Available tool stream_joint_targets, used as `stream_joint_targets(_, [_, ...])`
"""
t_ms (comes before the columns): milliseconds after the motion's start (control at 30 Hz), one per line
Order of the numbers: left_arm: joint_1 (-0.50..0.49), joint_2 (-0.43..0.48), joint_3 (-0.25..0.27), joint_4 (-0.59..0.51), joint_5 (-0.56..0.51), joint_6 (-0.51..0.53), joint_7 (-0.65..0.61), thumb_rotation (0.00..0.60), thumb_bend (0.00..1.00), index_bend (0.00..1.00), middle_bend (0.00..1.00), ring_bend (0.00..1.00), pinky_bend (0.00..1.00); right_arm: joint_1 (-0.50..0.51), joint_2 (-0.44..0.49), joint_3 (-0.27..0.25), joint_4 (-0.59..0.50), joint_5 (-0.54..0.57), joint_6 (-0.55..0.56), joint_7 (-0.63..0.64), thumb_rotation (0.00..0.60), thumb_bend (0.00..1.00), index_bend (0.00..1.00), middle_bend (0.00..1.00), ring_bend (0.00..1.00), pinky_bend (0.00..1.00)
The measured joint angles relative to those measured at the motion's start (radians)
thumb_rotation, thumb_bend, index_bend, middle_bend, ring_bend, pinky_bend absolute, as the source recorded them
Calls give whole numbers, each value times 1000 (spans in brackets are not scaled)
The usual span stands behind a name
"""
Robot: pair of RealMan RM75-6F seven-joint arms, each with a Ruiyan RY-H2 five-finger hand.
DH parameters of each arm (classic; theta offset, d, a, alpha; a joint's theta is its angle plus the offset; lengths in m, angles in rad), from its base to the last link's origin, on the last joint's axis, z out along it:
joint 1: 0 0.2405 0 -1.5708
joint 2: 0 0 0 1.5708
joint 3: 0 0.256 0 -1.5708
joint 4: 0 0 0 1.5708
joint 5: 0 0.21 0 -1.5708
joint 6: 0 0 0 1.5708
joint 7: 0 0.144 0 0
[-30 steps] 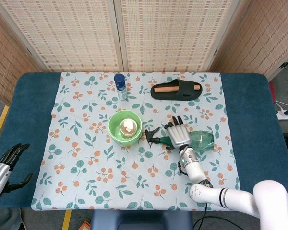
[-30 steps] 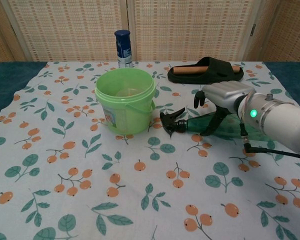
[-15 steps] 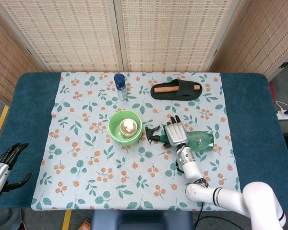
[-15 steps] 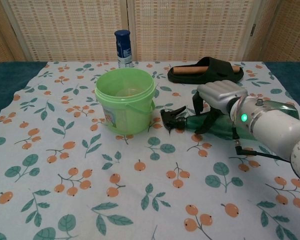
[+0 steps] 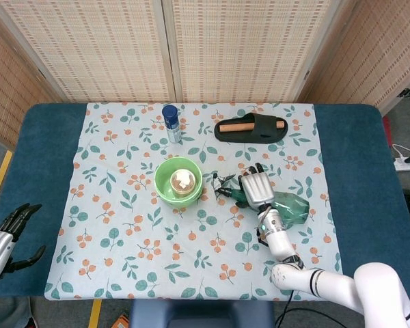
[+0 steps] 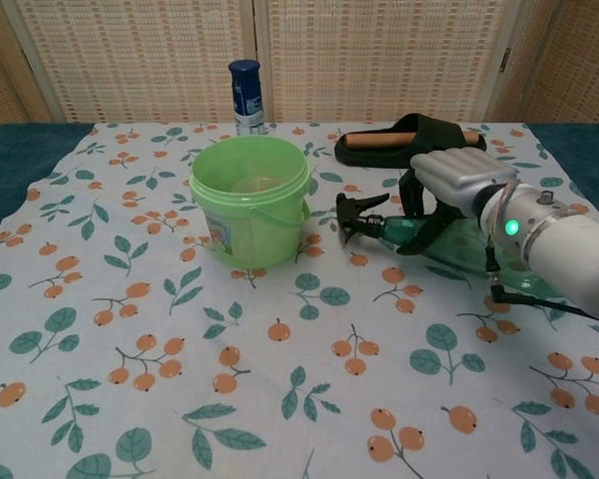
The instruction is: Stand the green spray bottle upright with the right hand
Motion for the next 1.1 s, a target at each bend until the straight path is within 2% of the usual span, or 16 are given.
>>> stream_joint_targets(233, [-3,-3,-1,5,-7,-11,-3,600,317,66,91,0,109,-17,30,1,-42,-68,27,54,600,40,698,501,261,180])
stream_joint_targets(433, [-6,-5,2,6,-4,-17,-2,600,317,67,91,0,109,-45,64,2,-76,-208,105,215,600,41,727,524,282,201])
stream_joint_targets(633, [-7,-4,6,2,0,-18,4,600,317,66,91,0,109,-84,68,5,-41,-358,236,492,600,41,745,540,299,231])
stream_joint_targets(733, [-8,-5,8,1,1,-21,6,600,317,66,91,0,109,-108,53,11,6,-411,310,672,600,41,751,543,300,231])
stream_joint_targets(967, [-12,-12,14,1,11,-28,24,600,317,67,90,0,109,-173,-23,34,206,-483,472,1143,600,41,752,544,308,231])
stream_joint_targets(1100, [-13,-15,14,-1,8,-34,32,600,317,66,91,0,109,-203,-79,57,343,-501,547,1360,600,42,752,544,314,231])
